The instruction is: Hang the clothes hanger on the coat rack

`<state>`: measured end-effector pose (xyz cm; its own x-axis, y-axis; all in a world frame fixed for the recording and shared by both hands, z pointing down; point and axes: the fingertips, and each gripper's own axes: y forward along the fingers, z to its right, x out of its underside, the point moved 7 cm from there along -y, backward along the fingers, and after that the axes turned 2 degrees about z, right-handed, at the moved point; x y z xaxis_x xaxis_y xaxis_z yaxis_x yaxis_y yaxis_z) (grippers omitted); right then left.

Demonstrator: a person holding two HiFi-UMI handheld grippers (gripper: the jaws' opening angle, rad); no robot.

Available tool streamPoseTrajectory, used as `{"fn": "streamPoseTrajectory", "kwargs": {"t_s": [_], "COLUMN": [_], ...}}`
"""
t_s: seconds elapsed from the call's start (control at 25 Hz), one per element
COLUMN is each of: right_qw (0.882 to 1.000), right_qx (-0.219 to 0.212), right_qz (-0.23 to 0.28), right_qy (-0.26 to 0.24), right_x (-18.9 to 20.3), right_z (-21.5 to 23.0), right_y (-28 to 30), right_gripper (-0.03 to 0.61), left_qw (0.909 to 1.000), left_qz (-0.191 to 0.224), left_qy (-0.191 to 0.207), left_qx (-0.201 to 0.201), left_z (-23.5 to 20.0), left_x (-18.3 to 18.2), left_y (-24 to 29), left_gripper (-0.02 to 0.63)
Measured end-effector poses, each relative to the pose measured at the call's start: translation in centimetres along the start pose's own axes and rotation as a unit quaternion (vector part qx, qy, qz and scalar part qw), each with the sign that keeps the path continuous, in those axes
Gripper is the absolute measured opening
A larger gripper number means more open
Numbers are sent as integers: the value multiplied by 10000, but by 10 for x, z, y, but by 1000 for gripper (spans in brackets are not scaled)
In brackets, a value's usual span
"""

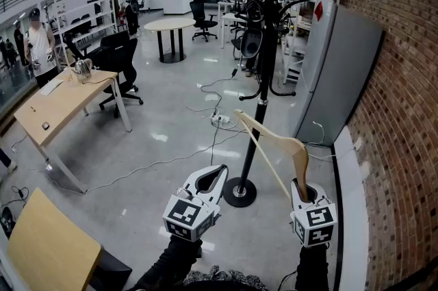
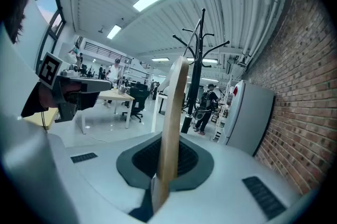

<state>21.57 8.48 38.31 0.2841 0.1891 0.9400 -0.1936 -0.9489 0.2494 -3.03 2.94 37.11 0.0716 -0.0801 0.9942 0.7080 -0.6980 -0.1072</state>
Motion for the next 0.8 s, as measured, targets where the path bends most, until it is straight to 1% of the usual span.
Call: {"fn": "streamPoseTrajectory", "kwargs": {"t_s": [0.2, 0.28, 0.32, 0.52, 0.6, 0.72, 0.8], "right_qw": [9999, 9998, 9998, 9997, 9995, 9990, 9985], "right_qx": [-25, -28, -36, -138, -170, -255, -331], "right_qz": [-104, -129, -129, -112, -92, 5, 52], "right_qy": [-89, -125, -131, -142, -240, -380, -442], "right_x": [-10, -15, -17, -24, -28, -38, -43], "right_z": [12, 20, 24, 48, 60, 78, 88], "right_y": [19, 30, 36, 79, 97, 124, 139], "right_gripper": [15, 15, 15, 15, 15, 15, 15], "left_qw": [9993, 9994, 9996, 9996, 9993, 9989, 9986], "left_qz": [-209, -195, -170, -129, -135, 44, 37], "left_qy": [198, 131, 97, 197, 218, 196, 217], "left_qx": [218, 239, 200, -163, -263, -430, -474], "left_z": [-1, -3, -5, -31, -38, -46, -50], "left_x": [-11, -14, -14, -5, -4, -5, -4], "left_y": [22, 32, 38, 68, 84, 109, 124], "left_gripper": [5, 5, 5, 5, 5, 5, 5]}}
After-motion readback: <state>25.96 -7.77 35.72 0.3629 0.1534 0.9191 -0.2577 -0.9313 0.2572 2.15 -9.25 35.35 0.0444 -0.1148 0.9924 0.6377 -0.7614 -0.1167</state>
